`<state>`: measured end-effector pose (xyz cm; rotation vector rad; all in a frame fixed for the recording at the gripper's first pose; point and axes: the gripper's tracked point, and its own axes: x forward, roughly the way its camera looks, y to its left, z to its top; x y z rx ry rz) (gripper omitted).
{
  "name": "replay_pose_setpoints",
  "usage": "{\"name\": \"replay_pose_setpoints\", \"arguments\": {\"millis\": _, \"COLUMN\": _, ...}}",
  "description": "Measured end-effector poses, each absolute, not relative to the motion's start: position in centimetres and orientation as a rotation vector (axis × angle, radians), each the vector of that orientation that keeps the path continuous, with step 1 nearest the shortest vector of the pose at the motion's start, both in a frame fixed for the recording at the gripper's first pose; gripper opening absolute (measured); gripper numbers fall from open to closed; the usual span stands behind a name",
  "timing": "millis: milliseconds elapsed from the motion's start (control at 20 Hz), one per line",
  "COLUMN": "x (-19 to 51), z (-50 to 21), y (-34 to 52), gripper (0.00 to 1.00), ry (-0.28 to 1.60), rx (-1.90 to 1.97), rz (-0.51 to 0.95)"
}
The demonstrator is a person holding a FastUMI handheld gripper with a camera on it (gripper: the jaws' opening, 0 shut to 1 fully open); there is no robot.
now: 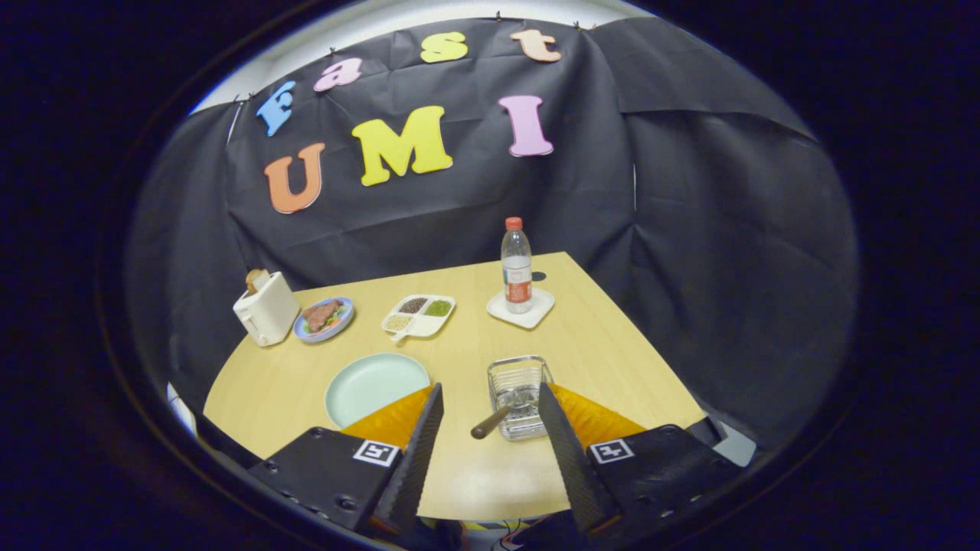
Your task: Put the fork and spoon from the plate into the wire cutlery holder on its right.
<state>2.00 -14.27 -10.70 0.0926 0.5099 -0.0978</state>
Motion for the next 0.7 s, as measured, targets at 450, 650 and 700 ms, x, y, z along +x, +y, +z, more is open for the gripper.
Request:
{"name": "replay_pose_setpoints", "arguments": {"millis": 450, "x": -1.7, "z": -3.3, "y": -8.4, "gripper": 0.97, "ry": 0.247, "rx": 0.086, "rz": -0.064}}
{"name": "replay_pose_setpoints", "arguments": {"millis": 650, "x": -4.1, "z": -0.6, "y": -5.7, "gripper": 0.96, "ry": 0.160, "rx": 0.077, "rz": -0.039}}
{"name": "replay_pose_setpoints", "arguments": {"millis": 700, "x": -4.8, "z": 0.0, "y": -5.1, "gripper": 0.96, "ry": 0.141, "rx": 0.067, "rz": -0.037}}
